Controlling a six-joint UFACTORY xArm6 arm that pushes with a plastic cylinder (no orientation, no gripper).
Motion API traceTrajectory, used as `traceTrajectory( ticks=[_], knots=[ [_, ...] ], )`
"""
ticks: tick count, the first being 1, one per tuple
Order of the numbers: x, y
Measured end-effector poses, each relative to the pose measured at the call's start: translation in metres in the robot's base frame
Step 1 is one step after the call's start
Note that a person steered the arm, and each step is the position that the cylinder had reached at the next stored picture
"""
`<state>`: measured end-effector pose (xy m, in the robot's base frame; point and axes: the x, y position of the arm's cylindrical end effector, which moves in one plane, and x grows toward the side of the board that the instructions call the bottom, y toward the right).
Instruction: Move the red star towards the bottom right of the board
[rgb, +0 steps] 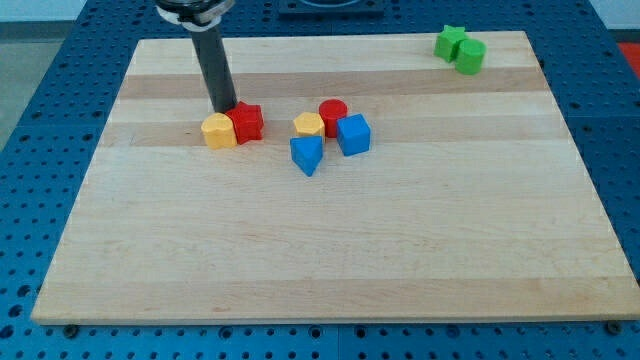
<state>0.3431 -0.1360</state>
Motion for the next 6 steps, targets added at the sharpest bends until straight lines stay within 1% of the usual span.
traceTrajectory(
  ticks=[1, 2, 4, 5, 6],
  knots=[
    [0.0, 0.013],
    [0.002, 0.012],
    [0.043, 0.03],
    [0.079, 0.045],
    [0.103, 0.06]
  ],
)
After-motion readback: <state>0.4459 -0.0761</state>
